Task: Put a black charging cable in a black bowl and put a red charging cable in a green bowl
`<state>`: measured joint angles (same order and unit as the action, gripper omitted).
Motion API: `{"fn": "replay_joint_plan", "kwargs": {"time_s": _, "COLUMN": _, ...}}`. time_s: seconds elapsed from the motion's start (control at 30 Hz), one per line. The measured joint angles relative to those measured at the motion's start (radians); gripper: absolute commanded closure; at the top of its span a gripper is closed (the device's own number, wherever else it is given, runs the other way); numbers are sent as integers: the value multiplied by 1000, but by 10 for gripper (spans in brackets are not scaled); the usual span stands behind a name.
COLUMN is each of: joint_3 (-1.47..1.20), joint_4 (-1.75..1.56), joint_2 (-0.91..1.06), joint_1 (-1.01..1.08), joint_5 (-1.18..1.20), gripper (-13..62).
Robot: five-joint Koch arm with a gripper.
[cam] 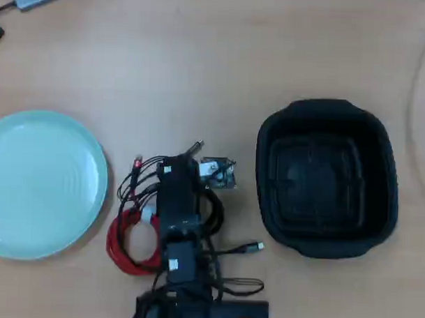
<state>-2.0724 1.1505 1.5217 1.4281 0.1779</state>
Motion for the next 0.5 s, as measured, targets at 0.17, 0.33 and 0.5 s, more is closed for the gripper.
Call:
{"fn": "replay_joint_plan", "kwargs": {"time_s": 0.17, "joint_3": 8, "joint_4": -3, "joint_2": -11, "joint_1": -6, "joint_5": 2, "gripper": 4}}
{"fn": "replay_joint_plan", "kwargs": {"time_s": 0.33, "joint_3": 21, "joint_4": -48, "joint_2": -26, "joint_1": -3, "joint_5": 5, "gripper": 244}}
{"fn": "replay_joint_plan", "kwargs": {"time_s": 0.5, "joint_3": 18, "joint_4": -84, "joint_2": -43, "joint_1": -2, "joint_5": 3, "gripper": 509}}
